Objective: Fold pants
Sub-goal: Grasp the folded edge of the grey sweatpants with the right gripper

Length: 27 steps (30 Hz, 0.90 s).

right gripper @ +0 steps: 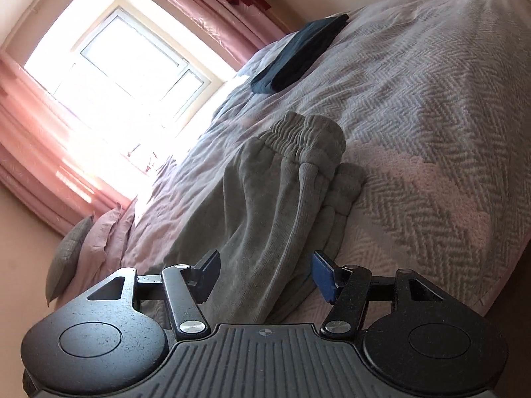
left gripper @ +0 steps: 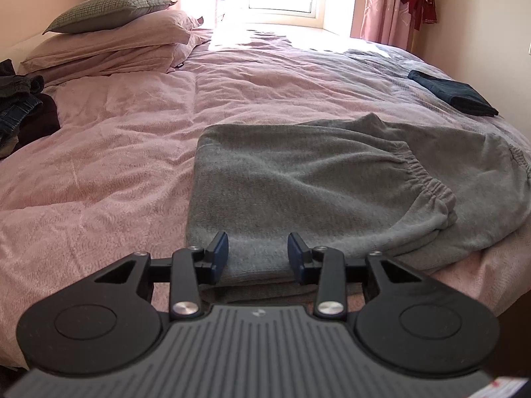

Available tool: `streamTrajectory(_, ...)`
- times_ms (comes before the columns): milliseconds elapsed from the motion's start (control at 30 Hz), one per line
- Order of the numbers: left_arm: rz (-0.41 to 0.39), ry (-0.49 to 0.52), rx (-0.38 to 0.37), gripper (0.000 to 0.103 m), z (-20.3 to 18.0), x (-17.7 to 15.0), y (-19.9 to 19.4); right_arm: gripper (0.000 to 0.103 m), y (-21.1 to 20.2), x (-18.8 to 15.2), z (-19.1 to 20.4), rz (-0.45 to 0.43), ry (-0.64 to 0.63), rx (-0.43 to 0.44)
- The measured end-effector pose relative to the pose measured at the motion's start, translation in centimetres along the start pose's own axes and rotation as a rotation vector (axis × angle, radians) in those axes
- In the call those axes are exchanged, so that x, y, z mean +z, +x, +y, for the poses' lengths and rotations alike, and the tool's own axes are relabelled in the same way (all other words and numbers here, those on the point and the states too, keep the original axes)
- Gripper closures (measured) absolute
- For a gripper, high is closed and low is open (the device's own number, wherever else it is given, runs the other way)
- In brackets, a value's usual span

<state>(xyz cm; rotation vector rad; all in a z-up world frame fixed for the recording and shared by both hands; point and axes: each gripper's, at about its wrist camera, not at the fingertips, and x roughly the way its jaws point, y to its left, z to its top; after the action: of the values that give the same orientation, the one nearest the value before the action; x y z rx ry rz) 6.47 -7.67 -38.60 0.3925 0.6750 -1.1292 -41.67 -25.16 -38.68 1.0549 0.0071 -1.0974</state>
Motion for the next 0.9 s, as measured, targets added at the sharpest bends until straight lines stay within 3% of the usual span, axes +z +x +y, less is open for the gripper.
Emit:
streamTrajectory(367,0.081,-0.177,-0.009,0.056,4.5,-0.9,1.9,0.045,1.3,0.7,-2.2,0.027,0.019,-0.090)
streamTrajectory(500,0.055,-0.170,-0.006,0.057,4.3,-0.5,1.3,0.045,1.2,1.6,-2.9,-0.005,0.081,-0.047)
streamTrajectory(767,0.019,-0.144,-0.053,0.057,3.4,0.2,0.8,0.044,3.8,3.2,-7.5,-0.004,0.360,0.051)
streamTrajectory(900,0.027,-0.150,-0.043,0.057,3.5,-0.2,1.1,0.044,3.6,3.3,-7.5,-0.042,0.363,0.102)
